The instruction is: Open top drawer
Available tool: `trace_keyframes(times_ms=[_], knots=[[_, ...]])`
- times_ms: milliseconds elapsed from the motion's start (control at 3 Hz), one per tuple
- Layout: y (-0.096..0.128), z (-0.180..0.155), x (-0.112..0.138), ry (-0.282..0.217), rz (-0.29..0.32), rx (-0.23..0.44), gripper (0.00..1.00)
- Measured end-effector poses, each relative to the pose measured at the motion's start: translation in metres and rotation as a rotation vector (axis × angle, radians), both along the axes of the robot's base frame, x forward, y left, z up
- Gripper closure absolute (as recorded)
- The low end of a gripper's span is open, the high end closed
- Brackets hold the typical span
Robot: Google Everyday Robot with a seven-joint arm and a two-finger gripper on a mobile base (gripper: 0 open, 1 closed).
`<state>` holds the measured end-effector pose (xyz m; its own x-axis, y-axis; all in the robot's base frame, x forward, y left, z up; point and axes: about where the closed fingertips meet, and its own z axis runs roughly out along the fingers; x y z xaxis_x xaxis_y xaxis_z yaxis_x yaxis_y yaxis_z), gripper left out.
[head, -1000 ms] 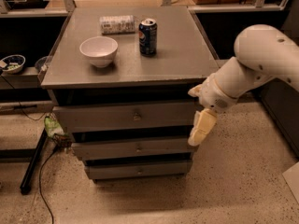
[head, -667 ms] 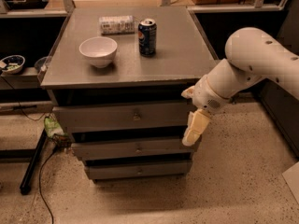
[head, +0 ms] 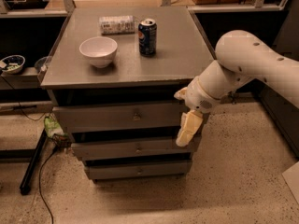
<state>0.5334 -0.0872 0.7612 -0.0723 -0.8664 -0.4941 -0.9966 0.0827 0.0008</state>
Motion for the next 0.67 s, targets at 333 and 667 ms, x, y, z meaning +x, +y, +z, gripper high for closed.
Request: trace_keyframes(times_ms=[333, 667], knots=[[-0.0019, -0.0003, -0.0009, -0.016, -0.018, -0.044, 0.00], [-0.0110, -0.0082, 0.0041, -0.032, -0.068, -0.093, 0.00]])
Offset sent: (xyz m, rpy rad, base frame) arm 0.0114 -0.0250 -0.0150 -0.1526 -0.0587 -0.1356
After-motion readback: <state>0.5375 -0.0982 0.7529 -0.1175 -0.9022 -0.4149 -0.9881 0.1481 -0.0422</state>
